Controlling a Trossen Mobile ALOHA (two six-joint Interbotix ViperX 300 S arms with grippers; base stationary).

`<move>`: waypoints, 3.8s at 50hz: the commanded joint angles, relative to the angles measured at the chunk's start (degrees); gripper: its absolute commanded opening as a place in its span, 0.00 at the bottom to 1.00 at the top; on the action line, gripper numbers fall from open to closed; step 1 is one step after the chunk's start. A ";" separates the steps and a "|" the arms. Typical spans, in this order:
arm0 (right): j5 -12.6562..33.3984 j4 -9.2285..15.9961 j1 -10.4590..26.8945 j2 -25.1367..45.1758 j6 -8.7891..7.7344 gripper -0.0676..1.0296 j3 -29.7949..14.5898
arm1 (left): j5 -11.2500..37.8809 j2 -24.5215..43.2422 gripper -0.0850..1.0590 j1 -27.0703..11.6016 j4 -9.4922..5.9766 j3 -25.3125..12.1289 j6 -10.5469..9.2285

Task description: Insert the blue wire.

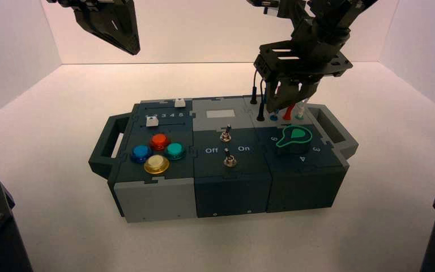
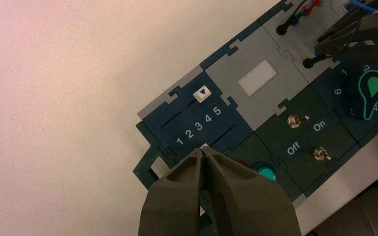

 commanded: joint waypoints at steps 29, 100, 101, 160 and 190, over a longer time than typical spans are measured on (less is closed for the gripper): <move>2.11 0.00 0.97 1.67 0.00 0.04 -2.90 | -0.09 -0.53 0.05 -0.18 -0.09 -0.88 0.00; 5.10 -1.49 0.88 5.62 0.18 0.23 -5.63 | 0.00 -0.88 0.05 -0.18 -0.09 -0.62 0.00; 5.19 -1.49 0.88 5.54 0.26 0.26 -5.71 | 0.09 -0.97 0.05 -0.18 -0.09 -0.62 0.00; 11.07 -2.29 -1.23 0.18 0.70 0.04 -6.33 | 0.00 -1.67 0.05 -0.35 -0.26 -0.44 0.00; 11.69 -2.11 -0.97 1.32 0.88 0.04 -4.75 | 0.00 -1.76 0.05 -0.35 -0.18 -0.44 0.00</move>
